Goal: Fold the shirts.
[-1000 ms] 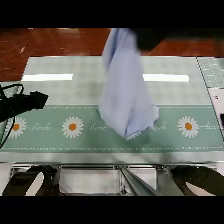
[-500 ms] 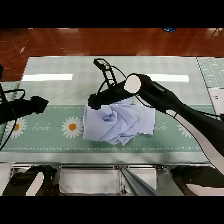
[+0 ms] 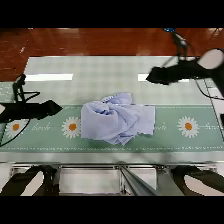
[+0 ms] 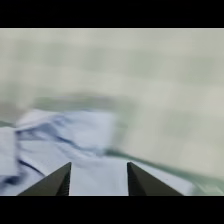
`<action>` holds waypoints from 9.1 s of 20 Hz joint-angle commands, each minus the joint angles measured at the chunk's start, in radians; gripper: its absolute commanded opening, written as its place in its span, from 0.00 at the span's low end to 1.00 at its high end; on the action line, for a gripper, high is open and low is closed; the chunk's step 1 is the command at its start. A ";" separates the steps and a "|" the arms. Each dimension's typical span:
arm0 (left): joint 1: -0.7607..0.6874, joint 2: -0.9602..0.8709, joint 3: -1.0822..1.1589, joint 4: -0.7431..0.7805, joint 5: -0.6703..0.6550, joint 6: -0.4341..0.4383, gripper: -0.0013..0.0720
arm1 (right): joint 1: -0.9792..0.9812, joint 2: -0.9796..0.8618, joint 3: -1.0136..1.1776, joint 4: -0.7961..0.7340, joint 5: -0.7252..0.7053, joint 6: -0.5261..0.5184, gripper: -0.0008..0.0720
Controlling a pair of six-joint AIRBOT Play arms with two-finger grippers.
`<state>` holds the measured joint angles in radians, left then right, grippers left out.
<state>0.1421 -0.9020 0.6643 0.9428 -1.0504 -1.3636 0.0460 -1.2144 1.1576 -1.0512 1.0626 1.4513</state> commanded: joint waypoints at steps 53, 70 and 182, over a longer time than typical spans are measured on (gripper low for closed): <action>0.082 0.026 1.382 -0.104 -0.303 0.188 0.04 | -0.032 0.309 0.979 0.010 0.315 -0.050 0.04; 0.017 0.093 -0.082 -0.248 0.300 0.238 0.04 | -0.032 0.040 0.047 -0.024 0.028 -0.031 0.04; 0.219 -0.585 0.121 -0.127 -0.208 0.119 0.71 | -0.568 0.029 -0.418 0.142 0.140 -0.215 0.57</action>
<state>0.4240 -1.3743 0.7586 0.7124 -1.2339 -1.1751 -0.5148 -1.2106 0.8150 -0.9207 1.1843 1.2728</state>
